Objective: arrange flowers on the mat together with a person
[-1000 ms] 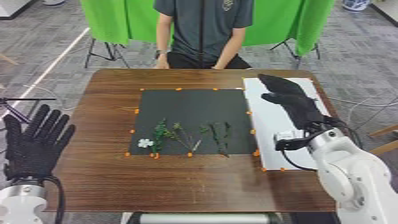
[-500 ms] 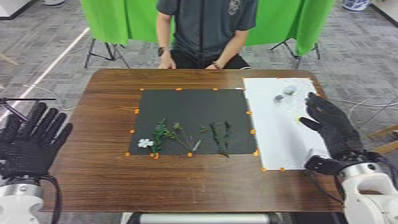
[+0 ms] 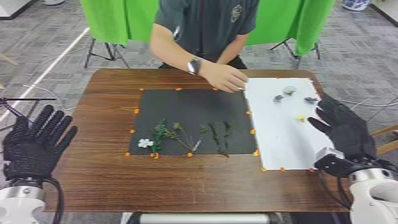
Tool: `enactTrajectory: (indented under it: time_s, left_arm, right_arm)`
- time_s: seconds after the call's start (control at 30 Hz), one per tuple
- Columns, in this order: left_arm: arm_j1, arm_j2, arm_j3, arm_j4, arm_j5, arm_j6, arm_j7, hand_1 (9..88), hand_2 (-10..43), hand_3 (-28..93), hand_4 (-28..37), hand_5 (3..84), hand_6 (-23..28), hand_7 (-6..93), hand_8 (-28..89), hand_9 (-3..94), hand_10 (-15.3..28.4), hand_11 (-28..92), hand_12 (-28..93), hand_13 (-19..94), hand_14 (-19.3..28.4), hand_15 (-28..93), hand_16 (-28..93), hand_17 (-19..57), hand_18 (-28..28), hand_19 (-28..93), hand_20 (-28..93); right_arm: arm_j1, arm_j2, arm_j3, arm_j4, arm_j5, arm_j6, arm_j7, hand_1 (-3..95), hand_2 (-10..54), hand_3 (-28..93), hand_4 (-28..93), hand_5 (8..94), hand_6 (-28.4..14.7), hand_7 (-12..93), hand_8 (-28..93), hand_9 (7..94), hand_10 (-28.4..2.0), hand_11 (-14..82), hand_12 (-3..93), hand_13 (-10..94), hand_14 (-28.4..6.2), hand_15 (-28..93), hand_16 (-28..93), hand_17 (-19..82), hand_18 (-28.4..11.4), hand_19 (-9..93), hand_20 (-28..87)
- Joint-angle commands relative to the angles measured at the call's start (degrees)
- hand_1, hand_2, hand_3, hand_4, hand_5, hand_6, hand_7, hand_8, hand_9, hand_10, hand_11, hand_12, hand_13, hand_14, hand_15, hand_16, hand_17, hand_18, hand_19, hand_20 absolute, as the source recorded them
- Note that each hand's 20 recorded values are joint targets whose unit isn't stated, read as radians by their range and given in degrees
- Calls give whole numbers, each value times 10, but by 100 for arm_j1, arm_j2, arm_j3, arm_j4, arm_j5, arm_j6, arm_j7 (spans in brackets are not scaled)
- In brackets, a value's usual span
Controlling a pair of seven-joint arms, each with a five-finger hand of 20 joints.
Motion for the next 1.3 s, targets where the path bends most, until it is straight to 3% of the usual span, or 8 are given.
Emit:
enactTrajectory:
  time_s: [0.03, 0.33, 0.43, 0.77, 0.87, 1.0, 1.03, 1.3]
  left_arm:
    - [6, -37, 43, -19, -21, -8, -35, 251, 179, 671, -283, 426, 66, 55, -77, 361, 128, 109, 75, 264, 107, 118, -35, -30, 110, 212, 115]
    - [17, -86, 79, -10, -70, 26, -69, 251, 178, 677, -283, 428, 67, 55, -79, 364, 129, 111, 73, 265, 107, 123, -38, -30, 110, 215, 115]
    - [50, -11, 38, -121, -88, 183, -65, 254, 178, 675, -283, 428, 67, 55, -79, 365, 129, 112, 73, 266, 108, 124, -39, -30, 110, 216, 115]
    - [-51, 49, 91, -64, -171, 125, 26, 257, 175, 681, -283, 435, 70, 58, -80, 371, 132, 118, 72, 270, 111, 134, -42, -31, 111, 226, 116]
    - [50, 0, 80, -72, -191, -49, 74, 256, 175, 682, -283, 435, 70, 59, -79, 371, 132, 118, 72, 270, 111, 135, -43, -31, 111, 227, 115]
    - [-22, -51, 128, -92, -378, 194, 42, 254, 174, 685, -283, 435, 70, 58, -79, 371, 132, 118, 72, 269, 111, 134, -44, -32, 112, 228, 115]
    - [-42, -27, 119, -124, -333, 290, 65, 254, 174, 685, -283, 435, 70, 59, -79, 371, 132, 118, 72, 269, 111, 134, -44, -32, 112, 228, 115]
    - [-38, -29, 147, -104, -291, 197, 69, 255, 173, 686, -283, 439, 71, 61, -79, 371, 133, 122, 73, 262, 110, 133, -44, -33, 110, 230, 114]
  right_arm:
    - [55, 219, -542, -44, 110, 444, -60, 202, 95, 808, -272, 346, -41, 144, -120, 273, -116, 72, 63, 167, -98, 118, -11, 33, -134, 357, 47]
    - [460, 641, -967, 73, 183, 719, -244, 204, 88, 809, -271, 339, -37, 141, -117, 277, -114, 73, 64, 175, -101, 115, -2, 32, -139, 359, 52]
    - [436, 666, -903, 19, 56, 580, -224, 188, 80, 792, -279, 316, -36, 140, -116, 274, -113, 71, 66, 177, -102, 114, 4, 32, -142, 359, 54]
    - [512, 655, -1145, -19, -342, 754, -441, 242, 9, 819, -261, 366, -34, 164, -126, 295, -110, 80, 71, 200, -96, 108, 17, 45, -142, 362, 59]
    - [685, 745, -1329, 83, -364, 798, -261, 243, 8, 820, -261, 365, -33, 167, -129, 296, -110, 81, 70, 202, -95, 109, 20, 46, -142, 363, 60]
    - [200, 494, -848, -123, -375, 515, -310, 250, 1, 821, -260, 361, -36, 166, -130, 294, -111, 82, 71, 201, -95, 109, 22, 44, -142, 364, 61]
    - [121, 473, -763, -172, -433, 500, -287, 253, 2, 818, -261, 360, -37, 166, -129, 292, -118, 82, 71, 201, -95, 108, 22, 44, -143, 364, 61]
    - [63, 619, -678, -196, -487, 681, -212, 280, 8, 827, -268, 356, -44, 172, -130, 289, -136, 88, 75, 206, -86, 121, 20, 51, -134, 375, 58]
